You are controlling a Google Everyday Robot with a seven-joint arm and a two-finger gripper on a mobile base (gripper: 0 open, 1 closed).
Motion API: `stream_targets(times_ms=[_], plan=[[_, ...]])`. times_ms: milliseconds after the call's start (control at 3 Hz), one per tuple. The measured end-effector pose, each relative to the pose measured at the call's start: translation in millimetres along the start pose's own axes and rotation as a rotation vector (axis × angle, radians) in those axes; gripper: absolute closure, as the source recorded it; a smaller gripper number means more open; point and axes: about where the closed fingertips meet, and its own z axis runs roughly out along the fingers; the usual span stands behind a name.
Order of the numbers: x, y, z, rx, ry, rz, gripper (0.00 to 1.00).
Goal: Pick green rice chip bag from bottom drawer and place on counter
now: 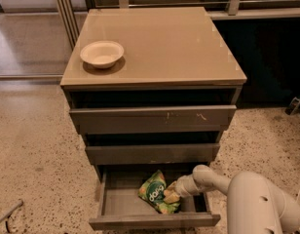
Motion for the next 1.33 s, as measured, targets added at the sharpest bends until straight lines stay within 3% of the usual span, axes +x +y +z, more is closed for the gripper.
stream_targets(times_ms=[667, 1000, 1333], plan=[[-33, 28, -58, -0.082, 0.121, -0.132, 1.0], [-48, 38, -94, -0.117, 0.202, -0.236, 1.0], [-63, 50, -122, -0.214, 0.3, -0.348, 1.0]])
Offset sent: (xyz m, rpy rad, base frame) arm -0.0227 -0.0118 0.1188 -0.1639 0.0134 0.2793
